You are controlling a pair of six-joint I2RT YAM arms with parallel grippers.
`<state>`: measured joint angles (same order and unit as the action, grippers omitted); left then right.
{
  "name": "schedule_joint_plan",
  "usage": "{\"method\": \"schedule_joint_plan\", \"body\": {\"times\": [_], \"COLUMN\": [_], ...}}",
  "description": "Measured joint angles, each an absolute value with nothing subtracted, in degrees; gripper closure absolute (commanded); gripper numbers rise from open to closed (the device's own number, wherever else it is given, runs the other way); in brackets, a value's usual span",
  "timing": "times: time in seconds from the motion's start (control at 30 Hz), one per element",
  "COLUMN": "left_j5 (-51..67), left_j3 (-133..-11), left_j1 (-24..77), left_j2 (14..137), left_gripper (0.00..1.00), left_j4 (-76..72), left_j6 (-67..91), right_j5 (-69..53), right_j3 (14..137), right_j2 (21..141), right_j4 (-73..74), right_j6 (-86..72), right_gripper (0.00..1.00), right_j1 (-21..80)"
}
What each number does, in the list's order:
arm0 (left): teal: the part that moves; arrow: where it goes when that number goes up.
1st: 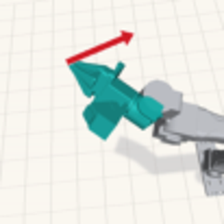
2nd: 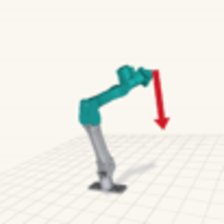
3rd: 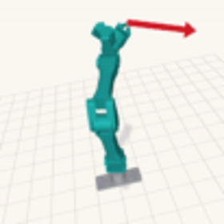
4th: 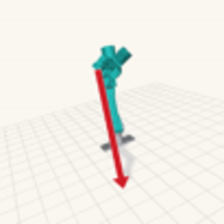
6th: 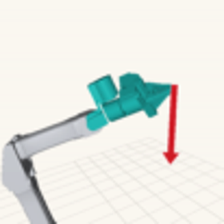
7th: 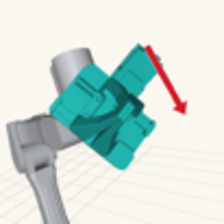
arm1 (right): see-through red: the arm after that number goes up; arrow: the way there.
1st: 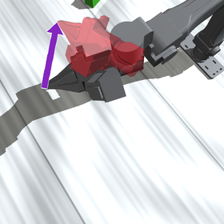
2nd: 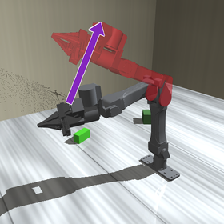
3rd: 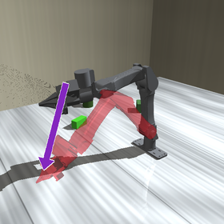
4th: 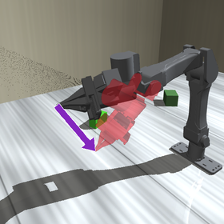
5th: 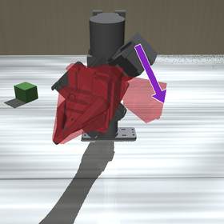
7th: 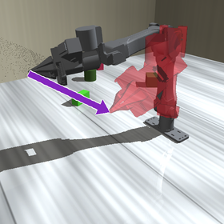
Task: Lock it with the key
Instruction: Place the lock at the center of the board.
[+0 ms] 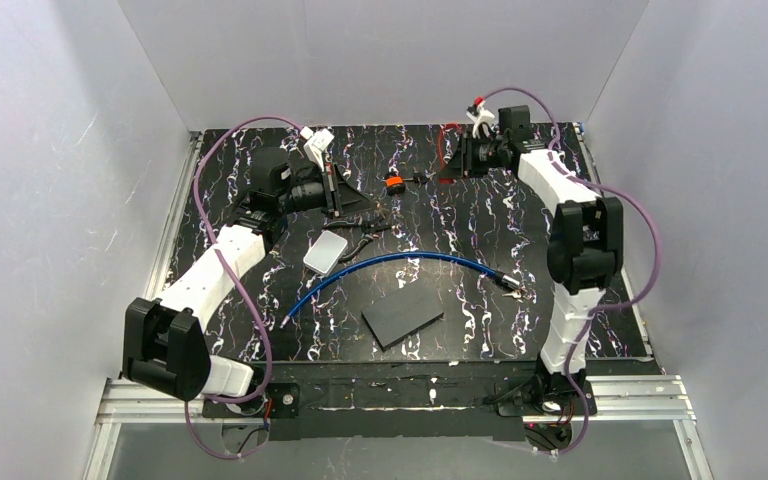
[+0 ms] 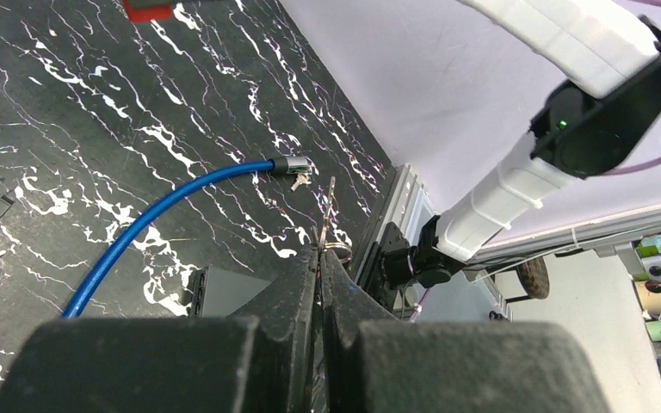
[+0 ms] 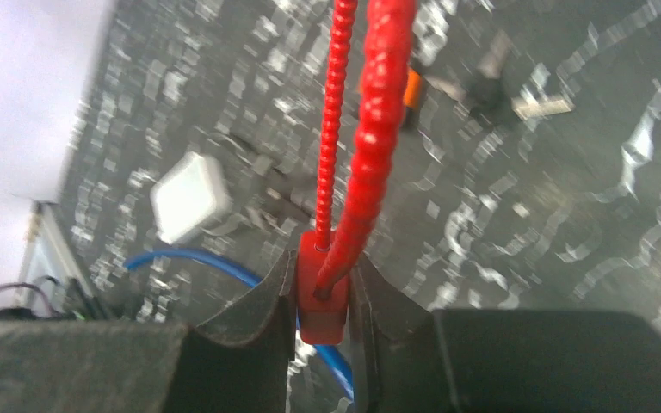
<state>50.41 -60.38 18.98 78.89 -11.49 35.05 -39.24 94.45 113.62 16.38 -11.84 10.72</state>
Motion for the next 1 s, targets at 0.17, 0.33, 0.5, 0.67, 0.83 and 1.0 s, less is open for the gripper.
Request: {"method": "schedule_joint_plan", "body": {"times": [0.17,0.33,0.5,0.67,0.83,1.0], "left_j5": [50.4,50.4,50.4,50.4,50.4,50.4], "left_j3": [-60.4,-60.4,-60.4,-60.4,-60.4,-60.4], "left_j1": [19.0,19.0,19.0,19.0,19.0,19.0], "left_j2": [79.0,79.0,79.6,81.1,81.5,81.5], "left_gripper": [1.00,1.00,1.00,1.00,1.00,1.00], "left_j4": [-11.5,-11.5,-11.5,-11.5,-11.5,-11.5], "left_j6": [34.6,34.5,34.5,34.5,34.5,34.5], "right_j5": [-34.9,-33.7,-32.8,-32.0,-29.8,-28.2], "right_j3": [98.6,106.6,111.0,113.2,114.2,115.3], "right_j2": [124.9,131.7,135.0,136.0,136.2,136.2], "right_j4": [28.6,34.2,36.8,39.2,40.3,40.6], "right_j6": [-1.3,4.6,7.8,10.5,12.7,13.8], "right_gripper": [0.97,0.96,0.81,0.63,0.38,0.27], "right_j1": [7.1,5.3,3.5,1.8,1.1,1.0]}}
